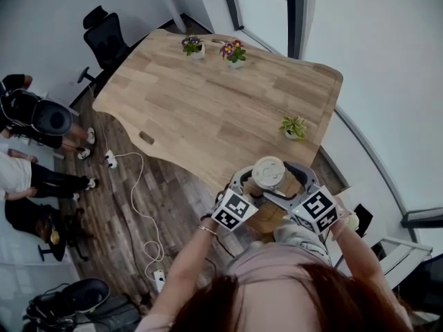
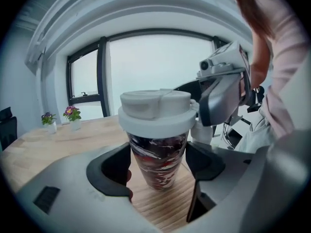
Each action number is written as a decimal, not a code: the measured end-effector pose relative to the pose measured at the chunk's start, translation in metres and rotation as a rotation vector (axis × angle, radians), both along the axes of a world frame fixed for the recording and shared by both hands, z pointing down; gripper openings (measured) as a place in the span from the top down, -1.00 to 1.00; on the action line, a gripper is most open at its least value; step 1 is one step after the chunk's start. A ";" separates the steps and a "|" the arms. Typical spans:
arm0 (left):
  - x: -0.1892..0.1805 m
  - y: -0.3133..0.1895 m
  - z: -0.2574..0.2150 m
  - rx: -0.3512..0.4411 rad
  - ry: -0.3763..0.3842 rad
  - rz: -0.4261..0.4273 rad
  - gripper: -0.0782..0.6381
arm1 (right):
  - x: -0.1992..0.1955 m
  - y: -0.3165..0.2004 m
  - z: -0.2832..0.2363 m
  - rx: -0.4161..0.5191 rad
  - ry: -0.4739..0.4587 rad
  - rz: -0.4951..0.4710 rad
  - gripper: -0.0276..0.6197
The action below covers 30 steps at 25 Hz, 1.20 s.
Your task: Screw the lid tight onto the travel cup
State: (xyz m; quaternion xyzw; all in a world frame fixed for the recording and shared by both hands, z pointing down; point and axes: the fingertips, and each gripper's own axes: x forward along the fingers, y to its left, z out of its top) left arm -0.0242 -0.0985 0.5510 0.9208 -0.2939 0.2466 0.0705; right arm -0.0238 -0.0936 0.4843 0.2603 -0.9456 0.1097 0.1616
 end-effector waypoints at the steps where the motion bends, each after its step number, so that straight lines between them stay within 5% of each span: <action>1: 0.001 0.000 0.000 -0.001 -0.005 0.022 -0.19 | 0.002 0.002 0.000 0.004 0.019 -0.040 -0.20; 10: 0.005 0.001 0.001 -0.018 -0.035 0.127 -0.19 | 0.004 -0.002 0.001 0.029 0.094 -0.208 -0.20; 21: 0.009 -0.005 0.000 0.020 0.001 -0.051 -0.19 | 0.008 -0.008 0.002 0.057 0.042 0.103 -0.20; 30: 0.008 -0.003 0.001 0.005 -0.025 0.126 -0.19 | 0.016 -0.006 -0.005 0.038 0.074 -0.106 -0.20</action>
